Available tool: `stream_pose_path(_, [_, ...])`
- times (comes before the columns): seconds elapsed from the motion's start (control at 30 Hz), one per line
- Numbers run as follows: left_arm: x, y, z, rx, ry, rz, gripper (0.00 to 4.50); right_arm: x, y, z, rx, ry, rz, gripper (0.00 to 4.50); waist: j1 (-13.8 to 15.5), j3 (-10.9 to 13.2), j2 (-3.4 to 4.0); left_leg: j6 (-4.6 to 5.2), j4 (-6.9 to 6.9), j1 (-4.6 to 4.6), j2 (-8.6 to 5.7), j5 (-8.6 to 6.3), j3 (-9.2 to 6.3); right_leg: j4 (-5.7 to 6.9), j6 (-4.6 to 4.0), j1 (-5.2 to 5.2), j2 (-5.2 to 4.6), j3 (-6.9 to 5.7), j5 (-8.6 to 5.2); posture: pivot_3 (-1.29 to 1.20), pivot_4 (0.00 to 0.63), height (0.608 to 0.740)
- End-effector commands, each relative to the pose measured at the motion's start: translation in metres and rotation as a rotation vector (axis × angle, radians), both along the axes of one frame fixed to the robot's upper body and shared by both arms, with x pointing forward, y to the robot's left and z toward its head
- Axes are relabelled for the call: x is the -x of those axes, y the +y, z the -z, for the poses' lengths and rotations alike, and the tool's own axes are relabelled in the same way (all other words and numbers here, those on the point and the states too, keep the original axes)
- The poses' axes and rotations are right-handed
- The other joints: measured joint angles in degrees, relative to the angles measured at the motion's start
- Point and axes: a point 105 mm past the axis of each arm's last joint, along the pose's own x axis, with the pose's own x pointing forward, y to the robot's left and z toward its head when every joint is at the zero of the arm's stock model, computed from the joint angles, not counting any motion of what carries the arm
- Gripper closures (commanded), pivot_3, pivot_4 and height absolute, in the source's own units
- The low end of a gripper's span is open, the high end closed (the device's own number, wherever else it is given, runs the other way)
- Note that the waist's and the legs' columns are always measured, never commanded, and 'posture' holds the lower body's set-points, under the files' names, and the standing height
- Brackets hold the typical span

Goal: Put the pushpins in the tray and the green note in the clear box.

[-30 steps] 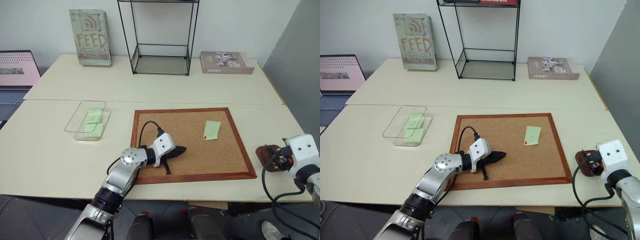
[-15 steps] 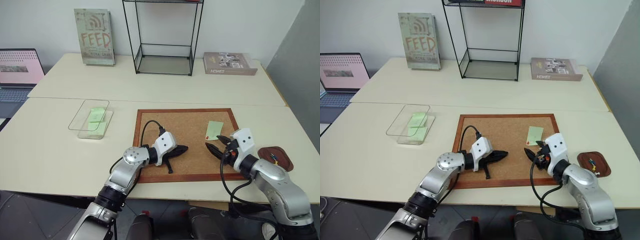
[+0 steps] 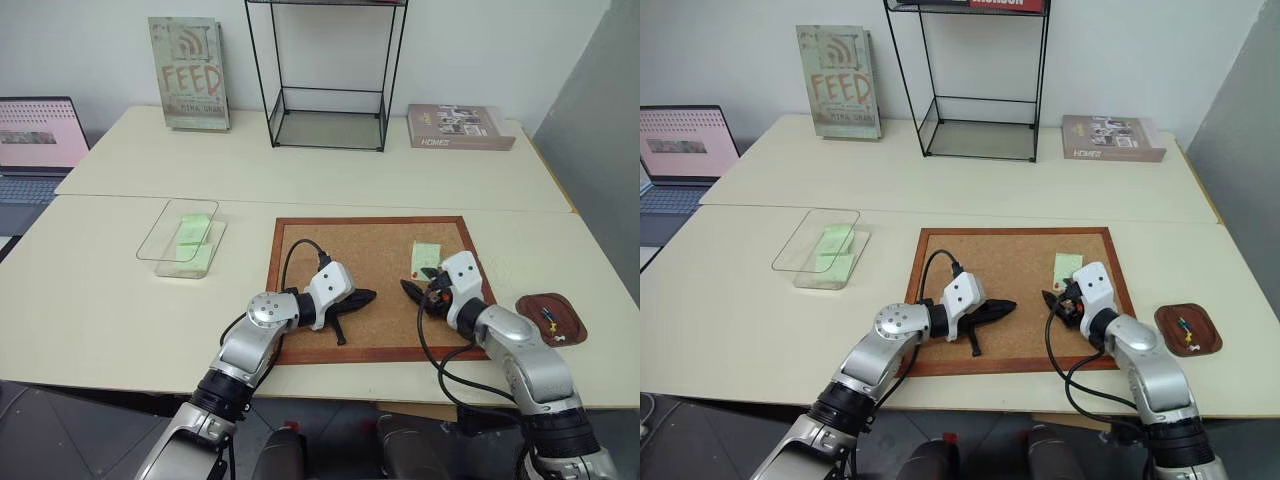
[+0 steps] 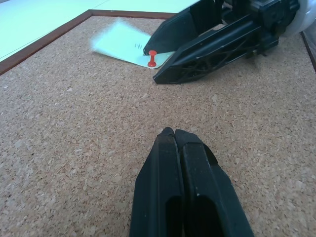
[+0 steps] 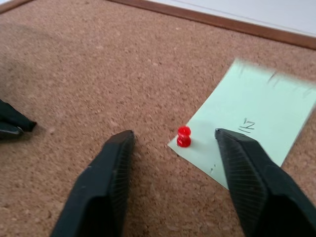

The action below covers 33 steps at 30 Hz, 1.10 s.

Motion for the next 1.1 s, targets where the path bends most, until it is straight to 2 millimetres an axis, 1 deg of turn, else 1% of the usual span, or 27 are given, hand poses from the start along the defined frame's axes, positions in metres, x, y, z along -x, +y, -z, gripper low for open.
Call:
stream_pose_path(0.03, [-0.002, 0.007, 0.011, -0.022, 0.035, -0.041, 4.50, -0.006, -0.002, -0.016, -0.018, -0.076, 0.006, 2.75, -0.02, 0.00, 0.00, 0.00, 0.00, 0.01, 0.00, 0.00, 0.00, 0.00, 0.00, 0.00, 0.00, 0.00, 0.00, 0.00, 0.150, 0.740])
stream_pose_path(0.1, [-0.002, 0.007, 0.011, -0.022, 0.036, -0.042, 4.50, -0.006, -0.002, -0.017, -0.020, -0.079, 0.003, 3.18, -0.02, 0.00, 0.00, 0.00, 0.00, 0.01, 0.00, 0.00, 0.00, 0.00, 0.00, 0.00, 0.00, 0.00, 0.00, 0.00, 0.150, 0.740])
stream_pose_path(0.2, [-0.001, 0.007, 0.011, -0.021, 0.037, -0.044, 4.50, -0.005, -0.001, -0.018, -0.029, -0.081, -0.004, 3.64, -0.02, 0.00, 0.00, 0.00, 0.00, 0.00, 0.00, 0.00, 0.00, 0.00, 0.00, 0.00, 0.00, 0.00, 0.00, 0.00, 0.150, 0.740])
stream_pose_path(0.33, [-0.001, 0.007, 0.011, -0.022, 0.039, -0.045, 4.50, -0.003, 0.001, -0.019, -0.044, -0.083, -0.012, 4.46, -0.02, 0.00, 0.00, 0.00, 0.00, 0.00, 0.00, 0.00, 0.00, 0.00, 0.00, 0.00, 0.00, 0.00, 0.00, 0.00, 0.150, 0.740])
stream_pose_path(0.43, [-0.001, 0.007, 0.011, -0.022, 0.041, -0.046, 4.50, -0.002, 0.002, -0.021, -0.050, -0.088, -0.017, 4.46, -0.03, 0.00, 0.00, 0.00, 0.00, 0.00, 0.00, 0.00, 0.00, 0.01, 0.01, 0.00, 0.00, 0.00, 0.00, 0.00, 0.150, 0.740])
stream_pose_path(0.57, [-0.001, 0.007, 0.011, -0.015, 0.049, -0.052, 4.50, 0.000, 0.004, -0.031, -0.058, -0.115, -0.037, 4.46, -0.03, 0.00, 0.00, 0.00, 0.00, 0.00, 0.00, 0.00, 0.00, 0.01, 0.01, 0.00, 0.00, 0.00, 0.01, 0.00, 0.150, 0.740])
stream_pose_path(0.67, [-0.001, 0.005, 0.008, 0.015, 0.062, -0.068, 4.50, 0.003, 0.009, -0.048, -0.035, -0.166, -0.085, 4.46, -0.04, 0.01, 0.01, 0.00, 0.00, -0.01, 0.00, 0.00, 0.00, 0.01, 0.02, 0.00, 0.00, 0.00, 0.01, 0.00, 0.150, 0.740])
stream_pose_path(0.73, [-0.002, 0.003, 0.005, 0.040, 0.069, -0.081, 4.50, 0.004, 0.011, -0.055, -0.017, -0.185, -0.112, 4.46, -0.09, 0.01, 0.01, 0.00, 0.00, -0.01, 0.00, 0.00, 0.00, 0.01, 0.02, -0.01, 0.00, 0.01, 0.01, 0.00, 0.150, 0.740])
stream_pose_path(0.87, [-0.008, -0.002, -0.013, 0.127, 0.069, -0.120, 4.50, 0.013, 0.016, -0.070, 0.053, -0.223, -0.189, 4.46, -0.01, 0.02, -0.01, 0.00, 0.03, -0.03, -0.01, 0.00, -0.03, 0.00, 0.02, 0.00, 0.00, -0.02, 0.01, 0.00, 0.150, 0.740])
stream_pose_path(1.0, [-0.011, -0.008, -0.028, 0.157, 0.047, -0.122, 4.50, 0.018, 0.018, -0.080, 0.112, -0.253, -0.240, 4.46, -0.06, 0.04, -0.04, -0.01, 0.00, -0.14, -0.05, -0.01, -0.06, -0.01, 0.05, -0.07, 0.00, -0.02, 0.03, 0.00, 0.150, 0.740])
stream_pose_path(1.1, [-0.011, -0.010, -0.035, 0.163, 0.032, -0.117, 4.50, 0.020, 0.017, -0.085, 0.135, -0.265, -0.255, 4.46, -0.06, 0.06, -0.05, -0.01, -0.03, -0.26, -0.05, -0.01, -0.07, 0.00, 0.31, -0.20, 0.00, -0.04, 0.18, 0.00, 0.150, 0.740])
